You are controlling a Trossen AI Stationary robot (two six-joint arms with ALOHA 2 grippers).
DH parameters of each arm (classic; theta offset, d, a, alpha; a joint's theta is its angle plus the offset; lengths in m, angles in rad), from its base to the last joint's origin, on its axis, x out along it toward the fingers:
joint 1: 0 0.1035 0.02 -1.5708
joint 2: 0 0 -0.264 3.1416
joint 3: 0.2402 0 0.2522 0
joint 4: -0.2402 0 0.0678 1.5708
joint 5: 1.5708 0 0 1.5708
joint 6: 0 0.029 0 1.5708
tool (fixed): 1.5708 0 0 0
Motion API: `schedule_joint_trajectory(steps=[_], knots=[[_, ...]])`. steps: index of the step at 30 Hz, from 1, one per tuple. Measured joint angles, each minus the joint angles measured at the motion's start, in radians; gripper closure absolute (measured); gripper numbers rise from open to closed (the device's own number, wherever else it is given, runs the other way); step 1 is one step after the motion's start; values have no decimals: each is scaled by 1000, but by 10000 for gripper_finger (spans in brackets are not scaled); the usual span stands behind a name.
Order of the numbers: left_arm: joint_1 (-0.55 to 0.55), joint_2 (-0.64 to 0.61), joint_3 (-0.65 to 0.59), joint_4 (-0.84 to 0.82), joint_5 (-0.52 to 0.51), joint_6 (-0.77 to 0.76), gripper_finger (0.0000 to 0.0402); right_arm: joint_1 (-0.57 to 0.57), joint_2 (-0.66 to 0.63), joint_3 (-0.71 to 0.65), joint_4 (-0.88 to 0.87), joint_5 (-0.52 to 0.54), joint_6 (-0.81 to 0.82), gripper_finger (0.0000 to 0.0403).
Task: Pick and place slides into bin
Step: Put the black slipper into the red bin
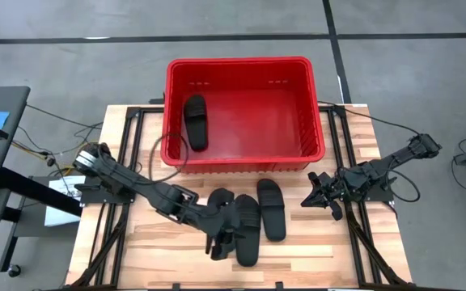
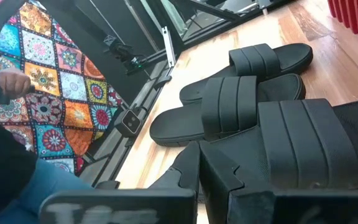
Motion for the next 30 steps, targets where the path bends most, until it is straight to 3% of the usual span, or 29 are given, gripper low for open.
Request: schedule_joint_trajectory(steps=[13, 25, 30], knots=[[-51, 145, 0, 37, -2, -77, 272, 0, 0, 0, 0, 0, 0, 403], [-123, 220, 0, 6, -14, 158, 272, 0, 0, 0, 0, 0, 0, 403], [-135, 266, -1, 28, -17, 177, 272, 0, 4, 0, 0, 0, 0, 403]])
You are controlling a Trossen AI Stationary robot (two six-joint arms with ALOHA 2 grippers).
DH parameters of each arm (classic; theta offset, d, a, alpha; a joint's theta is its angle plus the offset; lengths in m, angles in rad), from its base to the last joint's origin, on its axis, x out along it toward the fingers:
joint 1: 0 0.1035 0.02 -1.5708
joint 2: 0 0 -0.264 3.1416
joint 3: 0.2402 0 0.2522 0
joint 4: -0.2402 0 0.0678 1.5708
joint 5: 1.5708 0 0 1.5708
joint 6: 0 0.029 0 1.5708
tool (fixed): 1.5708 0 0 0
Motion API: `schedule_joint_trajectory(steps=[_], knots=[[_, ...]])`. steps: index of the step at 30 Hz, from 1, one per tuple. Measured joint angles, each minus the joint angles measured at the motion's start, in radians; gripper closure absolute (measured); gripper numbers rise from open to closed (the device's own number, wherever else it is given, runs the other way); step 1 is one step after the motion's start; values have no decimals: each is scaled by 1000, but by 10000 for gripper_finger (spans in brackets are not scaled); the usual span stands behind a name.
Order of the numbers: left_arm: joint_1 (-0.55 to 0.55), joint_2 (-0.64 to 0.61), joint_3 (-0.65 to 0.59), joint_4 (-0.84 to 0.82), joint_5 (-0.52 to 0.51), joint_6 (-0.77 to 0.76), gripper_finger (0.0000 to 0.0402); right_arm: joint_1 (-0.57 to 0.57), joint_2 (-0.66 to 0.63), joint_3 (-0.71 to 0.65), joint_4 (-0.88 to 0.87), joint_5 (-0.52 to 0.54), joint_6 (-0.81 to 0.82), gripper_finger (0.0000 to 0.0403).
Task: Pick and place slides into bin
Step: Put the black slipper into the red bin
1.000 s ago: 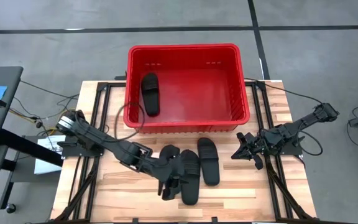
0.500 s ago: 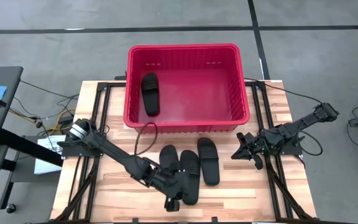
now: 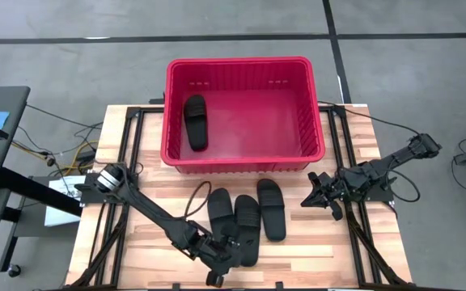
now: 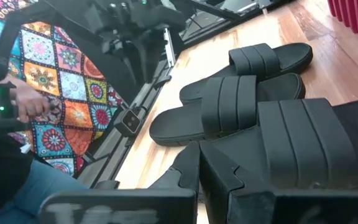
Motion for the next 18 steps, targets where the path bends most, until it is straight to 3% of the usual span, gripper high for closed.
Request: schedule_joint_trajectory(steps=[18], knots=[[-9, 97, 36, 40, 17, -23, 272, 0, 43, 0, 0, -2, 0, 403]])
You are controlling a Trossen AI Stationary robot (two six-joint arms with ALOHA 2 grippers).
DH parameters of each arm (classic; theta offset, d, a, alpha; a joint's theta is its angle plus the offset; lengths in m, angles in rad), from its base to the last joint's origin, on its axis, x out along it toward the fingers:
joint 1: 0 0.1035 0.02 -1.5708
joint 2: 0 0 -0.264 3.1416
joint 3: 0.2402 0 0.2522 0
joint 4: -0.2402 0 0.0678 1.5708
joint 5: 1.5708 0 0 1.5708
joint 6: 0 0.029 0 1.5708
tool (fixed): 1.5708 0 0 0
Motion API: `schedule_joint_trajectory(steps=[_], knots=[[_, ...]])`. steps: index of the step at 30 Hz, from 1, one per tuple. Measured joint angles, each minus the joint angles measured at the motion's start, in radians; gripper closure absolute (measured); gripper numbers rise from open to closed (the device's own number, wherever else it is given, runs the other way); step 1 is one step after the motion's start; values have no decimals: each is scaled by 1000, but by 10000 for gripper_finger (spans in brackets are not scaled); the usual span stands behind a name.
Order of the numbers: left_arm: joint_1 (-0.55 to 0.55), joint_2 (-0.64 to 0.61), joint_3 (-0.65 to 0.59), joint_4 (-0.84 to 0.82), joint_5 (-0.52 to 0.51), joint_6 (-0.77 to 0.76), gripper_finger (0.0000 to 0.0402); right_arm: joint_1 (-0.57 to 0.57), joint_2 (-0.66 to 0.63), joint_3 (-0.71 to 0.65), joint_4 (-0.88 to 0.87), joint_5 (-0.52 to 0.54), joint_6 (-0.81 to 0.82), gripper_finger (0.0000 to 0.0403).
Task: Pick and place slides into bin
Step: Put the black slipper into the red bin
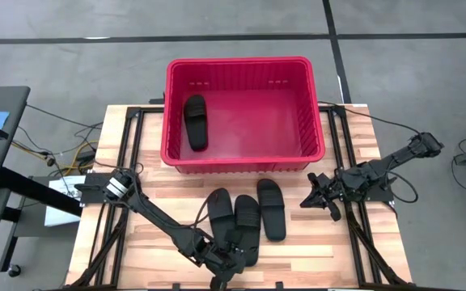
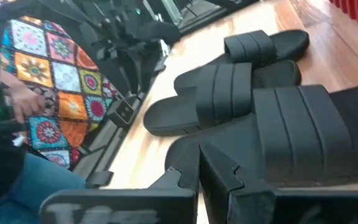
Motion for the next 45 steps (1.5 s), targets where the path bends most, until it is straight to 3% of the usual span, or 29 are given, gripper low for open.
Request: schedule_joint_trajectory(steps=[17, 21, 35, 45], knots=[[-3, 16, 2, 11, 19, 72, 272, 0, 1, 0, 0, 1, 0, 403], [-3, 16, 2, 11, -78, 73, 272, 0, 1, 0, 0, 1, 0, 403], [1, 16, 2, -61, -570, 193, 272, 0, 1, 0, 0, 1, 0, 403], [42, 16, 1, -131, -606, 149, 272, 0, 1, 0, 0, 1, 0, 403]])
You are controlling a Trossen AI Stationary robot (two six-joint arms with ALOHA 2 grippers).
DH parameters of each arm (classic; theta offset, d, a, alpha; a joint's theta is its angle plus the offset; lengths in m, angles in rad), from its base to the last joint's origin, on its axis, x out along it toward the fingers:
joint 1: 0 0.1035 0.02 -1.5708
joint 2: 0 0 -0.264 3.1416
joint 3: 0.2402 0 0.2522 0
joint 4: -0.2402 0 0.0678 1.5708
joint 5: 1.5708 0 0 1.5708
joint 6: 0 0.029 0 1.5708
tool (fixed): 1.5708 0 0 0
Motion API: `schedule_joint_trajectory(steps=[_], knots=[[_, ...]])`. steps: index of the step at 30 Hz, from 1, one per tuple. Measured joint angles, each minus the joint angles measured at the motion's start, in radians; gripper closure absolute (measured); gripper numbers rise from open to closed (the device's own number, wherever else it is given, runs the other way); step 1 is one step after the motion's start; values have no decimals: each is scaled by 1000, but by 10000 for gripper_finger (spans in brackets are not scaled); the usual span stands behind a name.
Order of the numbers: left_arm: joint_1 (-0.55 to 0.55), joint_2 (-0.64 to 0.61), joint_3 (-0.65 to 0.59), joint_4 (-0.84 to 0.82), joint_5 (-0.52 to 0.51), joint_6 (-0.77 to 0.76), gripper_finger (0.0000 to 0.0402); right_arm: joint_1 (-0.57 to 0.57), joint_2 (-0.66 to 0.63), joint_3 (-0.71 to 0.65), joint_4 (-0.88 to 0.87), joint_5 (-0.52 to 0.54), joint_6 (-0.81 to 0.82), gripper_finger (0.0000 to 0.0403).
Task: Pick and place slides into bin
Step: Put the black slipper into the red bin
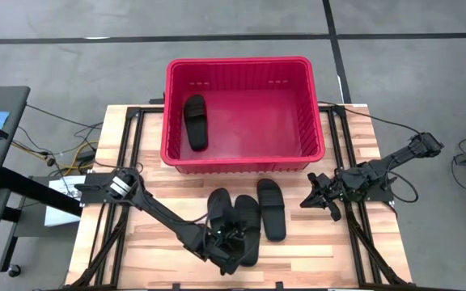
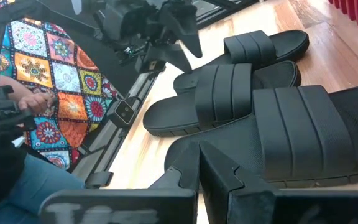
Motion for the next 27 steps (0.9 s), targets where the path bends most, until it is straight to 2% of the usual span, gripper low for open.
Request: schedule_joint_trajectory(steps=[3, 8, 16, 27], knots=[[18, 0, 0, -16, 8, -3, 272, 0, 0, 0, 0, 0, 0, 403], [41, 0, 0, -51, 97, -8, 272, 0, 0, 0, 0, 0, 0, 403], [53, 0, -1, -90, 150, -8, 272, 0, 0, 0, 0, 0, 0, 403], [75, 0, -12, -90, 166, -9, 280, 0, 0, 0, 0, 0, 0, 403]])
